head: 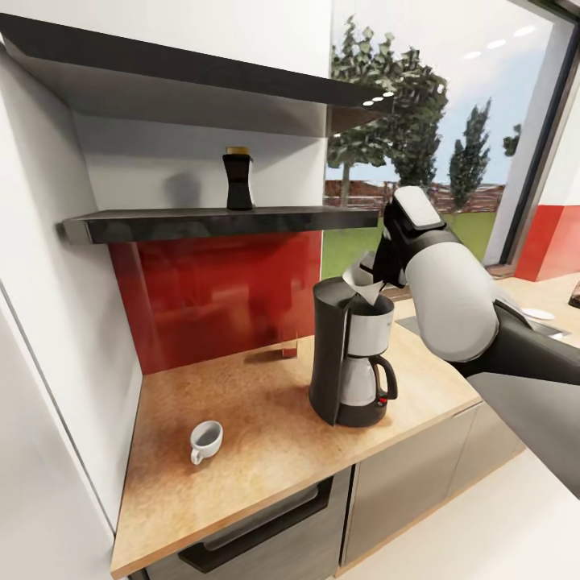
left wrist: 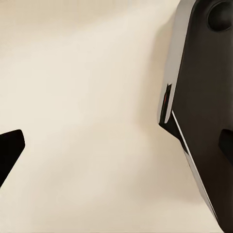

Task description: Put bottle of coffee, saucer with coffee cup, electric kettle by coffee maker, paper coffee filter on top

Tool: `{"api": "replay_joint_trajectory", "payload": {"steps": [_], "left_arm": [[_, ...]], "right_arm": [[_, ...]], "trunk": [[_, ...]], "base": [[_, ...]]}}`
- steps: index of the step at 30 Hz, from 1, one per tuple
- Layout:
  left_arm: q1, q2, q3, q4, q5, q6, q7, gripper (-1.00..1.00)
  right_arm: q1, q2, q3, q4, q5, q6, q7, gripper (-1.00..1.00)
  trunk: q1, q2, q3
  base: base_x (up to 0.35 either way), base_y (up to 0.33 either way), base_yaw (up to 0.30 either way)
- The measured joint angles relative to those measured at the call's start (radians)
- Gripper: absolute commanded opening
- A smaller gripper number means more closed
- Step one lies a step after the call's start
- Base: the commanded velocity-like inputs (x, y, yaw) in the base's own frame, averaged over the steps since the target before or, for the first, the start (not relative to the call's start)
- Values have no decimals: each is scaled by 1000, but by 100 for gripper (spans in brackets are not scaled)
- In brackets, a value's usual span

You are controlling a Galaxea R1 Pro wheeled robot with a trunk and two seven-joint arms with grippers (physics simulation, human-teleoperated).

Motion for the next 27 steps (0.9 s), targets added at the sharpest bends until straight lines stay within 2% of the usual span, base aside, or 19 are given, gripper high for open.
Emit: {"api": "replay_joint_trajectory", "payload": {"steps": [12, 27], "left_arm": [[0, -1, 0, -1, 0, 3, 0, 100], [0, -5, -1, -1, 0, 3, 0, 100]], "right_arm": [[8, -11, 1, 0, 1, 0, 0, -100], [11, -12, 1, 0, 8, 0, 0, -100]], "trunk": [[0, 0, 0], [0, 0, 0]], "base": [[55, 0, 0], [12, 0, 0]]}}
